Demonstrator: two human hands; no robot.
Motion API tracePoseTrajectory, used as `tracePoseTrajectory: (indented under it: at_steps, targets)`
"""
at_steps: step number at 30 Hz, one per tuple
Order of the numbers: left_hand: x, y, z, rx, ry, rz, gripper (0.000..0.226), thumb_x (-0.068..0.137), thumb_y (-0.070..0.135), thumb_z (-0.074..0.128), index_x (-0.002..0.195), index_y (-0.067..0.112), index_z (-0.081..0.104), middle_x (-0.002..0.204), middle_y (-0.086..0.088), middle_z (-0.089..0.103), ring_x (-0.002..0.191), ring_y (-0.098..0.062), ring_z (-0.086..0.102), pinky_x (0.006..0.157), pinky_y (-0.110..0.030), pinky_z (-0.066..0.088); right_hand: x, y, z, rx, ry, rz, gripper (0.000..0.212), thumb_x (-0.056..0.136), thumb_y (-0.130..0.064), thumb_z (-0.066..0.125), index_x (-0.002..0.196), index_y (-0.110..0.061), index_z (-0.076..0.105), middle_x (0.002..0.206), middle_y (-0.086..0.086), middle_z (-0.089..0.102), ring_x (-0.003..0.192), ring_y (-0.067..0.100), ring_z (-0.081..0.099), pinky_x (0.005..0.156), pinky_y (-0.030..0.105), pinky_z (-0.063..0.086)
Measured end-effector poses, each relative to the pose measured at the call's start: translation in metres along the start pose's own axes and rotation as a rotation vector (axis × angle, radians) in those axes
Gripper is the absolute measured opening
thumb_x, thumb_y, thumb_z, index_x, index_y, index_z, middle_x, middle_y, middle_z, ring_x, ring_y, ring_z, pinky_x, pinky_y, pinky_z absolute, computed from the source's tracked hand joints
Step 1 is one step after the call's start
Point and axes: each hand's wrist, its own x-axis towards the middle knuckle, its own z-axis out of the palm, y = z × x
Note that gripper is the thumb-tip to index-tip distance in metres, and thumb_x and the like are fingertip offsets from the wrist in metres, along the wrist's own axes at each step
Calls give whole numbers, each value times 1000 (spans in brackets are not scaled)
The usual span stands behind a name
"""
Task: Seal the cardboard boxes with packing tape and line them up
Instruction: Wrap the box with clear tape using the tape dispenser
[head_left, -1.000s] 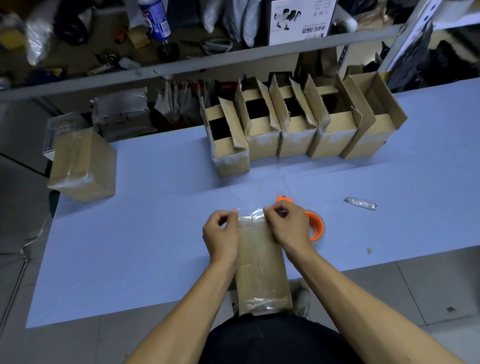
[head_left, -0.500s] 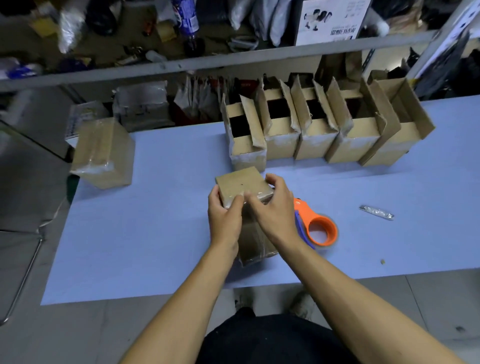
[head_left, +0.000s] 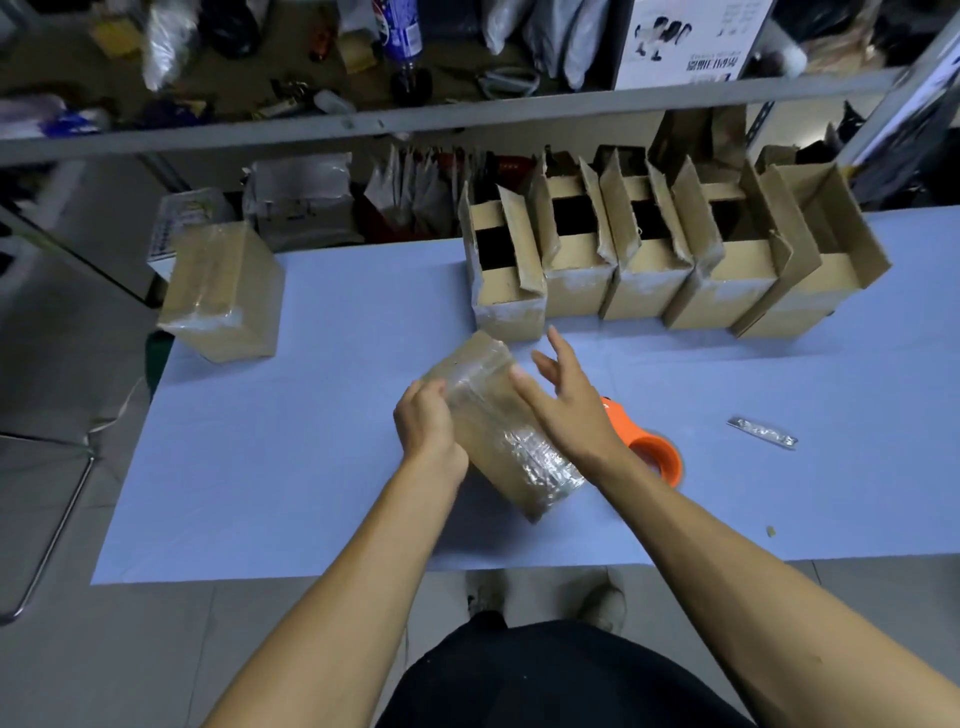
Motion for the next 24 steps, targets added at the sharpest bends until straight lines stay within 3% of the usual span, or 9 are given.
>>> tracePoseTrajectory:
  at_steps: [2,4,5,8,11,14,17,21,24]
  targets:
    - [8,2,-7,-49,46,-83,17,92,8,47,98,13,62,91,-8,62,75,-24,59,59,-24,46,-3,13,-11,-336,17,-20,86,85,-53,69,155,-29,25,154,-3,39,141,14,35,115,33,30]
    - [16,-3,-15,-97,50,-101,46,94,8,45,138,20,52,120,-9,62,94,-29,64,80,-37,53,-6,28,-18,-611,105,-17,85,81,-59,69,151,-22,36,151,5,40,138,25,37,110,37,31]
    - [17,-7,-20,-76,60,-98,53,95,7,44,145,25,45,125,-7,60,97,-29,63,89,-44,53,-7,36,-19,-614,133,43,85,79,-61,70,147,-20,40,146,8,42,133,29,42,106,38,35]
    - [27,-16,-43,322,112,186,54,96,9,40,146,30,44,142,-1,50,120,-26,55,105,-46,46,-8,45,-15,-426,190,258,79,78,-61,72,134,-13,45,131,9,51,118,29,54,86,36,42]
    - [37,-19,-71,804,21,601,44,101,5,38,140,19,54,145,0,51,134,-20,46,105,-23,39,-6,44,-5,-322,210,262,60,85,-48,71,127,-12,49,99,1,62,108,29,59,82,35,42]
    - [41,-17,-93,999,-64,638,54,97,-3,39,146,20,46,150,4,45,128,-18,51,99,-21,40,-4,45,0,-300,189,172,45,89,-34,69,128,-15,56,78,-11,60,89,17,60,80,31,45]
    - [37,-21,-109,1193,-197,631,74,93,-10,37,153,34,30,161,16,15,131,-8,39,100,-21,33,-5,44,1,-260,165,106,36,93,-25,65,126,-14,60,88,-2,68,79,11,61,69,21,45]
    - [34,-30,-119,1260,-278,754,65,88,-14,39,144,19,49,154,2,36,145,-17,24,111,-12,12,2,47,-2,-288,155,58,26,96,-23,59,119,-14,67,107,0,72,96,15,65,87,30,48]
    - [26,-29,-120,1198,-332,747,57,85,-11,43,134,16,56,135,4,52,123,-12,48,99,-5,26,3,47,-7,-302,89,87,28,99,-30,52,117,-20,71,116,-3,71,111,17,63,91,30,46]
